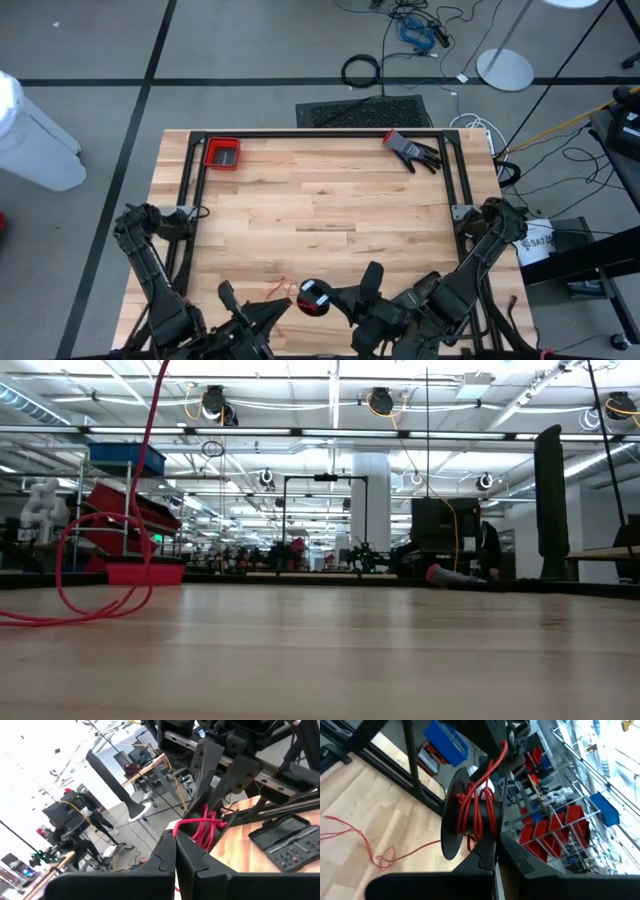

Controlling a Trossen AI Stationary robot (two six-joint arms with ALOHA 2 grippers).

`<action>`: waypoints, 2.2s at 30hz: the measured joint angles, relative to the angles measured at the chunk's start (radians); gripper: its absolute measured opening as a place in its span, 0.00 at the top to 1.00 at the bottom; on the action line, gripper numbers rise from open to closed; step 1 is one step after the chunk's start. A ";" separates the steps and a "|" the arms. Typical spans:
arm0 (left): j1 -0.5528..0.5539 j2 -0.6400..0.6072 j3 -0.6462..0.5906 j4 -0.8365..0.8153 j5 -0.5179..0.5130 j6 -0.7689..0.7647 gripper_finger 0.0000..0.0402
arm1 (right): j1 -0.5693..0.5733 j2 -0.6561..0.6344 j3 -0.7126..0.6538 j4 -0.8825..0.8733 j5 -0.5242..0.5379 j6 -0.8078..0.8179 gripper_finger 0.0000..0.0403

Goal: Coil cords
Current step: Coil the red wire onto the spool

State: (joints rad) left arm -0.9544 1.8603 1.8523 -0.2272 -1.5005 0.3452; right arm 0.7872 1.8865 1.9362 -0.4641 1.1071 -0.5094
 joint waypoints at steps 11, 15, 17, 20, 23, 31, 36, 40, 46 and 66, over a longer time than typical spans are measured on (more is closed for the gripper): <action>-0.002 0.000 0.000 -0.101 0.055 0.001 1.00 | 0.008 -0.014 0.000 0.114 -0.093 0.001 1.00; -0.002 0.000 0.000 -0.105 0.057 0.001 1.00 | 0.020 -0.015 0.000 0.158 -0.094 -0.012 1.00; 0.001 0.000 0.000 -0.105 0.058 0.001 1.00 | 0.023 -0.015 0.000 0.177 -0.098 -0.017 1.00; 0.006 0.000 0.000 -0.106 0.084 0.001 1.00 | 0.027 -0.015 0.000 0.215 -0.120 -0.022 1.00; 0.017 0.000 0.000 -0.108 0.163 -0.020 1.00 | 0.027 -0.016 0.000 0.246 -0.120 -0.028 1.00; 0.058 0.000 0.000 -0.220 0.233 -0.163 0.89 | 0.027 -0.016 0.000 0.283 -0.114 -0.008 1.00; 0.065 0.000 0.000 -0.307 0.242 -0.234 0.81 | 0.039 -0.016 0.000 0.316 0.017 -0.034 1.00; 0.064 0.000 0.000 -0.310 0.243 -0.236 0.77 | 0.066 -0.024 0.000 0.322 0.109 -0.062 1.00; 0.065 0.000 0.000 -0.307 0.227 -0.245 0.76 | 0.132 -0.058 0.000 0.327 0.204 -0.064 1.00; 0.215 0.105 -0.001 -0.297 0.682 -0.367 0.67 | 0.236 -0.085 0.000 0.326 0.394 -0.084 1.00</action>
State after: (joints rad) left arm -0.7394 1.9654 1.8511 -0.5240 -0.8184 -0.0216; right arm 1.0233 1.8015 1.9362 -0.1379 1.5012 -0.5938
